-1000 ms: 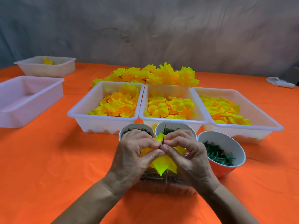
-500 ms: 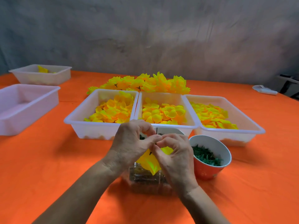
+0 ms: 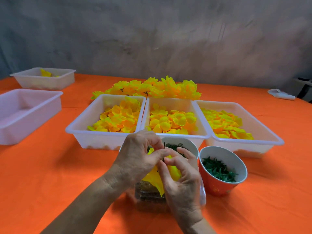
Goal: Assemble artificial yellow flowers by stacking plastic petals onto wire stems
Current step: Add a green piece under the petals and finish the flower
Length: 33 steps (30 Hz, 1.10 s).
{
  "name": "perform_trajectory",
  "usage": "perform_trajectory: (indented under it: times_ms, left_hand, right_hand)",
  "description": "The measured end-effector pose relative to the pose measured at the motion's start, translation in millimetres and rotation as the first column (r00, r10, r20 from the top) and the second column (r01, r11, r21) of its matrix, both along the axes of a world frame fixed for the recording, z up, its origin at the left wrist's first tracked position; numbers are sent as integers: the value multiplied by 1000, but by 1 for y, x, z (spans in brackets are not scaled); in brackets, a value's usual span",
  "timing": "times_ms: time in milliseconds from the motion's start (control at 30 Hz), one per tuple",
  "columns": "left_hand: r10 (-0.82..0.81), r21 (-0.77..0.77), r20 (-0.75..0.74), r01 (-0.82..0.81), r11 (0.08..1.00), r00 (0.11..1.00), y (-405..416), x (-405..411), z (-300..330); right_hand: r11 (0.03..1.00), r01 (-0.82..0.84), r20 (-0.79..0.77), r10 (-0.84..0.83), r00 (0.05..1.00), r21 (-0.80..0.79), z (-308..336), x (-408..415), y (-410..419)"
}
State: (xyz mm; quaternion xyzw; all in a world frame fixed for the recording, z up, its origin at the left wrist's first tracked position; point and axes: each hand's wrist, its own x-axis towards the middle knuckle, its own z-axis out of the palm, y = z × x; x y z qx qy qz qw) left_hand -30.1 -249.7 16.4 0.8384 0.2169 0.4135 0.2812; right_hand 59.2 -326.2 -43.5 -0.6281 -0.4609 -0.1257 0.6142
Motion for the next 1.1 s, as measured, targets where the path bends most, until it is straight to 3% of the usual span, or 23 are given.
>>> perform_trajectory:
  times_ms: [133,233,367,600,733,867,967,1100]
  left_hand:
    - [39,-14,-14,-39,999,999,-1,2,0]
    - [45,-10,-27,-45,999,999,-2,2,0]
    - [37,-29,-26,-38,999,999,-1,1,0]
    - [51,-65,-41,-53,996,998,-1,0,2]
    - [78,-84,-60,-83,993,995,-3,1,1]
    - [54,-71,-61,-59,996,997,-5,0,2]
    - [38,-68,-57,-42,997,998,-5,0,3]
    - [33,-78,-34,-36,996,999,-2,1,0]
  right_hand:
    - [990,114,16,-113,993,-84,3,-5,3]
    - [971,165,-56,-177,983,-173,8,-8,10]
    - [982,166,-32,-170,985,-91,4,-10,12]
    - [998,67,-211,-67,975,-5,-7,-9,19]
    - [979,-151,-285,107,953,-137,-3,4,4]
    - [823,-491,-337,392,856,-287,14,30,-12]
    - [778,-539,-334,440,834,-322,20,43,-8]
    - [782,-575,-354,480,802,-242,11,44,-3]
